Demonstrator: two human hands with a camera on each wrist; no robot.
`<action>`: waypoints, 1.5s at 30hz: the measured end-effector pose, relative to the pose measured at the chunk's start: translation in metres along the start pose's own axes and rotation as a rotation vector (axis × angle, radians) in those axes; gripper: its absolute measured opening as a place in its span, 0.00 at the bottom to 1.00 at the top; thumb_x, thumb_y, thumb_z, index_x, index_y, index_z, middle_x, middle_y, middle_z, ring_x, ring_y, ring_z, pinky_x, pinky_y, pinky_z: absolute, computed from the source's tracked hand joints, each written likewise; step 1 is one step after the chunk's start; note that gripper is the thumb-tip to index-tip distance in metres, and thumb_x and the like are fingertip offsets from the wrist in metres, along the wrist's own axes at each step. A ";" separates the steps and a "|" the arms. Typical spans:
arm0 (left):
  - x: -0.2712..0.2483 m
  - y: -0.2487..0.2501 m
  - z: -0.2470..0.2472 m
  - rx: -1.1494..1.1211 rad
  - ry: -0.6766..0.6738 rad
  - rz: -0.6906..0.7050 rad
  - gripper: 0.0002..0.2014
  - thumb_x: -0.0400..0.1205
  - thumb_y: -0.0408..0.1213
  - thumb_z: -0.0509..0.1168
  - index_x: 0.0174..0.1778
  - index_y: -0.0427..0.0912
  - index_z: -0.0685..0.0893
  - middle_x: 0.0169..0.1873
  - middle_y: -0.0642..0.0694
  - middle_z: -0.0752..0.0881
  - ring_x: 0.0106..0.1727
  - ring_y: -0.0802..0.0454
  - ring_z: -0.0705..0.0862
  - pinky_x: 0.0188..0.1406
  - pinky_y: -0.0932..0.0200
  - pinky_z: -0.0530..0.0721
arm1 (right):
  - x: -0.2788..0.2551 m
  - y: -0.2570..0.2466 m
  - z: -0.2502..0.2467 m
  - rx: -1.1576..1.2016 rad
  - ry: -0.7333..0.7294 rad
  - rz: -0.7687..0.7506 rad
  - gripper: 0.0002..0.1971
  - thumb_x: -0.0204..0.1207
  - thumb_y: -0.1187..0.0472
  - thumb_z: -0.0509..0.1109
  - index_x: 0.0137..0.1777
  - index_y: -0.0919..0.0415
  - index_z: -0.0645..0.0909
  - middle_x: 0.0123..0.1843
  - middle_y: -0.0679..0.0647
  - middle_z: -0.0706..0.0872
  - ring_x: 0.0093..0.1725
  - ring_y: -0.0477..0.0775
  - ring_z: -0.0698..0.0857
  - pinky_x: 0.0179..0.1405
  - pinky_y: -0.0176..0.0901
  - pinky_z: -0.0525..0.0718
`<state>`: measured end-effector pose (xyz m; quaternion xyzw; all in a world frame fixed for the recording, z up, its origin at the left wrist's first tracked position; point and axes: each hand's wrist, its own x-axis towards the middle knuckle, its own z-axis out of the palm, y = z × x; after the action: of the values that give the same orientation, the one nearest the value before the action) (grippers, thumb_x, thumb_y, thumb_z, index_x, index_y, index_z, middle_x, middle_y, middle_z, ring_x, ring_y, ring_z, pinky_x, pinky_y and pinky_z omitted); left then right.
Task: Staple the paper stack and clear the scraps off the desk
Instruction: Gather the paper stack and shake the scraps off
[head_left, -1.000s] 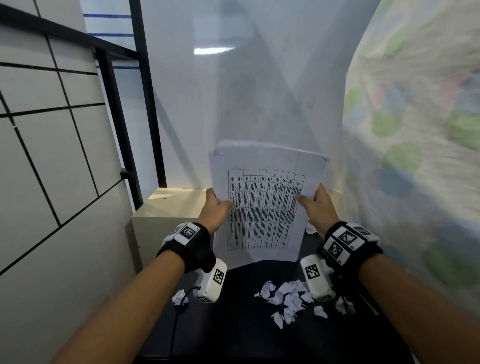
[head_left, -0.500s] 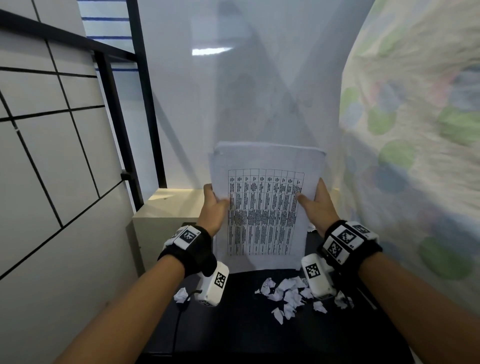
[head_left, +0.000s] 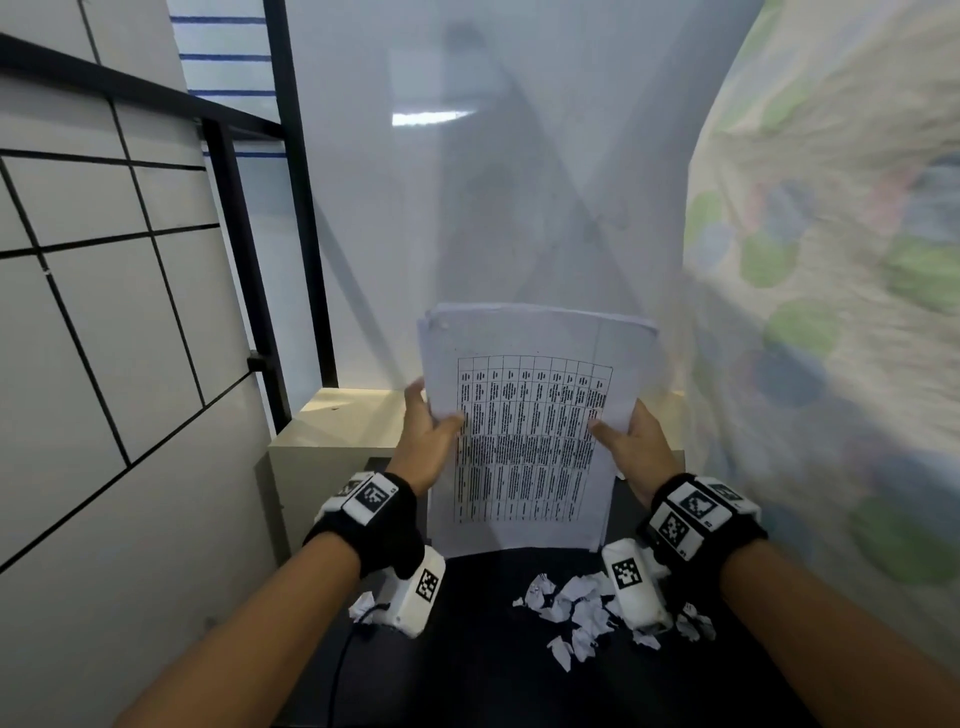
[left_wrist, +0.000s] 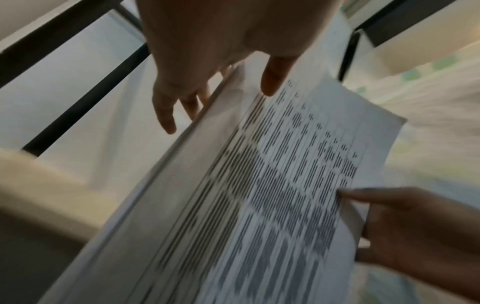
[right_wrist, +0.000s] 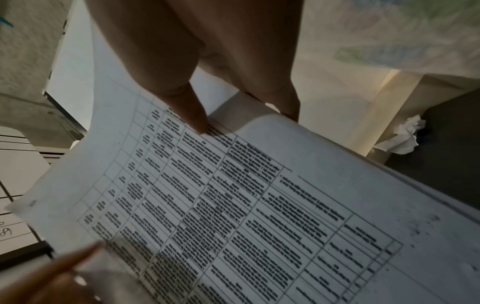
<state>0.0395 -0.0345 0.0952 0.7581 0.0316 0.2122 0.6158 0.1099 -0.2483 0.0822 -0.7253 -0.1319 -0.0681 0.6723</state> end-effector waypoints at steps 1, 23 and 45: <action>0.005 0.011 -0.002 -0.035 0.017 0.097 0.33 0.83 0.24 0.59 0.80 0.41 0.50 0.71 0.41 0.70 0.66 0.51 0.74 0.54 0.75 0.80 | 0.001 0.000 -0.001 0.001 -0.004 -0.012 0.22 0.74 0.70 0.70 0.67 0.66 0.72 0.65 0.60 0.83 0.66 0.61 0.81 0.70 0.61 0.76; 0.030 0.099 -0.009 1.317 -0.023 0.475 0.29 0.84 0.41 0.55 0.81 0.53 0.54 0.71 0.46 0.75 0.73 0.45 0.73 0.80 0.30 0.53 | 0.004 -0.009 -0.004 0.021 -0.084 -0.006 0.14 0.74 0.71 0.70 0.58 0.62 0.76 0.56 0.60 0.84 0.56 0.59 0.83 0.60 0.55 0.82; 0.025 0.019 -0.011 0.004 0.305 0.242 0.02 0.87 0.35 0.51 0.51 0.41 0.67 0.41 0.54 0.74 0.49 0.49 0.75 0.55 0.46 0.78 | 0.005 -0.018 0.001 0.058 0.001 -0.021 0.19 0.78 0.71 0.65 0.69 0.66 0.72 0.63 0.60 0.83 0.64 0.61 0.81 0.70 0.63 0.76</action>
<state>0.0543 -0.0209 0.1220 0.7168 0.0338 0.3968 0.5723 0.1097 -0.2460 0.1013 -0.7041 -0.1408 -0.0716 0.6923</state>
